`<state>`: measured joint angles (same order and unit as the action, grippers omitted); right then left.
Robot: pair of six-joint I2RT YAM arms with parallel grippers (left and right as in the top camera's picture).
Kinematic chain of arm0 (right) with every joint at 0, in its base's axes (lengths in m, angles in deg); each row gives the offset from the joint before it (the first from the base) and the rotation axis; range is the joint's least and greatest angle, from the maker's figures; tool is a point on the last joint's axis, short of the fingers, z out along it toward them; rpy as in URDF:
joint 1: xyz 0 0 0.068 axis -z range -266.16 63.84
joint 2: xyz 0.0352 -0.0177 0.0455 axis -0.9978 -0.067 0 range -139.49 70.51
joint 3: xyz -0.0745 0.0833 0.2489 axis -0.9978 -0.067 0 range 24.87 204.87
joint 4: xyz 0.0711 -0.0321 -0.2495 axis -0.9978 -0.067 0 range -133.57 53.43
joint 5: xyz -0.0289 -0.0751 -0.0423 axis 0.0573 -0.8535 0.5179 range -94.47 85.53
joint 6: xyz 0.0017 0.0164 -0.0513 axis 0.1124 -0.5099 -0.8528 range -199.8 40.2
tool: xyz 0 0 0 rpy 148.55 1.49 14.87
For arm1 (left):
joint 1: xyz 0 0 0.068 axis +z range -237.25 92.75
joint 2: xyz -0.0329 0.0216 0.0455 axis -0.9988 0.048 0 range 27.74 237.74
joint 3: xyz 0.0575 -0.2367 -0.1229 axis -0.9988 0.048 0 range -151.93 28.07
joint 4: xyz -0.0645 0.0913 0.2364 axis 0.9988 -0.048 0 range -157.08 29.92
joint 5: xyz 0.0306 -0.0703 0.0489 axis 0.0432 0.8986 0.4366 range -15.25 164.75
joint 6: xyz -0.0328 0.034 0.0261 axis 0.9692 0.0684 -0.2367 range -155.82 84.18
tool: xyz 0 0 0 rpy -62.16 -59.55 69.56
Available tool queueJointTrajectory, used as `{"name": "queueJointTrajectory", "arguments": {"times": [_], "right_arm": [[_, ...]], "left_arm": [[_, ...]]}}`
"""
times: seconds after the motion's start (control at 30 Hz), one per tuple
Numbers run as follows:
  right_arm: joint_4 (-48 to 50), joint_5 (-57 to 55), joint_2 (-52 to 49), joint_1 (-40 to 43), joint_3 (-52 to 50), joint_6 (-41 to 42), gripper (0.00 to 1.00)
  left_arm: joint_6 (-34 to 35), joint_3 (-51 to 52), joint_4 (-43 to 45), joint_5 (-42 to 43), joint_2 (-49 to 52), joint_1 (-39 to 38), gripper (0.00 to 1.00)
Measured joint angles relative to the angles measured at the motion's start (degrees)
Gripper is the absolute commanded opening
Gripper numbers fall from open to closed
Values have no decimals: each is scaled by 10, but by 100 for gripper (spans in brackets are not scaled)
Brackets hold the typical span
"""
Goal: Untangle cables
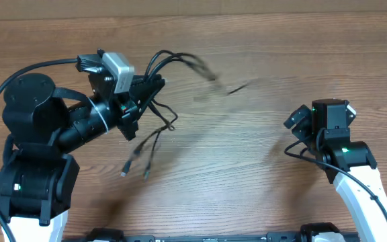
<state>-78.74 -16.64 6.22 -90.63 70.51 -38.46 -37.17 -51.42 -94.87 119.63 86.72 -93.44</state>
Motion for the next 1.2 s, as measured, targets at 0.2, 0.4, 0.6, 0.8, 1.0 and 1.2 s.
{"name": "queueJointTrajectory", "arguments": {"times": [0.2,0.4,0.6,0.8,1.0,1.2], "right_arm": [[-7,50,0,0,0,-13,100],[-8,84,0,1,0,-20,100],[-14,92,0,1,0,-22,100],[-26,93,0,1,0,-22,100],[-43,105,0,2,0,-30,100],[-43,170,0,3,0,-71,100]], "left_arm": [[5,0,-29,-50,0,0,33],[6,0,-45,-60,2,0,34],[8,0,-53,-62,17,0,49],[10,0,-59,-62,29,0,63],[10,-1,-92,-98,33,0,80],[10,-2,-160,-160,50,0,100]]}}
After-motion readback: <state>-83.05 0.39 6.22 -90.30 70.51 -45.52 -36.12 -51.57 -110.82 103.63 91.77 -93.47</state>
